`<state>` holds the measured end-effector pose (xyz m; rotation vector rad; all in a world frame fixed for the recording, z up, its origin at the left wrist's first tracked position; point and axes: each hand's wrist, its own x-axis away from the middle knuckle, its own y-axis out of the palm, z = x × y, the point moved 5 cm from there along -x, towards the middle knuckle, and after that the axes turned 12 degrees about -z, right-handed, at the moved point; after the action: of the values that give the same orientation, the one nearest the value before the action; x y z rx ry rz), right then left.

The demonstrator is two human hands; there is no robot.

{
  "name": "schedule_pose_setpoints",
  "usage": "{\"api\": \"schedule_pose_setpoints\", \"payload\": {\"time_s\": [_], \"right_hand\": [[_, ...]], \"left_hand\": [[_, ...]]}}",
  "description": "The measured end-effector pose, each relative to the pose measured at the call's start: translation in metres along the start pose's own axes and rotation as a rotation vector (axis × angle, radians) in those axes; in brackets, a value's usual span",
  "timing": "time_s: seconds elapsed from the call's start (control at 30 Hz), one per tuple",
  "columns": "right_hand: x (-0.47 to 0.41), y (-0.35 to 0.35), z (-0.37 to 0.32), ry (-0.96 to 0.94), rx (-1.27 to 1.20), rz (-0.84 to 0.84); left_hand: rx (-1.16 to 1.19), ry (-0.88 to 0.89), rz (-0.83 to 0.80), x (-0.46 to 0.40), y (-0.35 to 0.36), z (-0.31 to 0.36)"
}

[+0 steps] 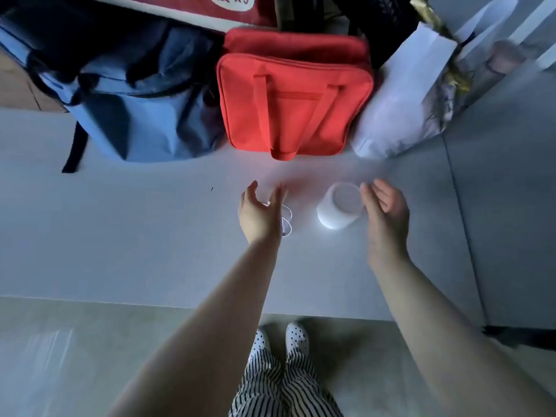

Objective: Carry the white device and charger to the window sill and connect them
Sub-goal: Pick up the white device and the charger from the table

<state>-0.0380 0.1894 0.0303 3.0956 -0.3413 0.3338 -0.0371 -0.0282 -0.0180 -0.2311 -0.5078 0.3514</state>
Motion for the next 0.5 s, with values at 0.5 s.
{"api": "schedule_pose_setpoints", "payload": {"time_s": [0.5], "right_hand": [[-0.006,0.020,0.051,-0.099,0.265,-0.099]], "left_hand": [[-0.436,0.349,0.195,-0.016,0.033,-0.016]]}}
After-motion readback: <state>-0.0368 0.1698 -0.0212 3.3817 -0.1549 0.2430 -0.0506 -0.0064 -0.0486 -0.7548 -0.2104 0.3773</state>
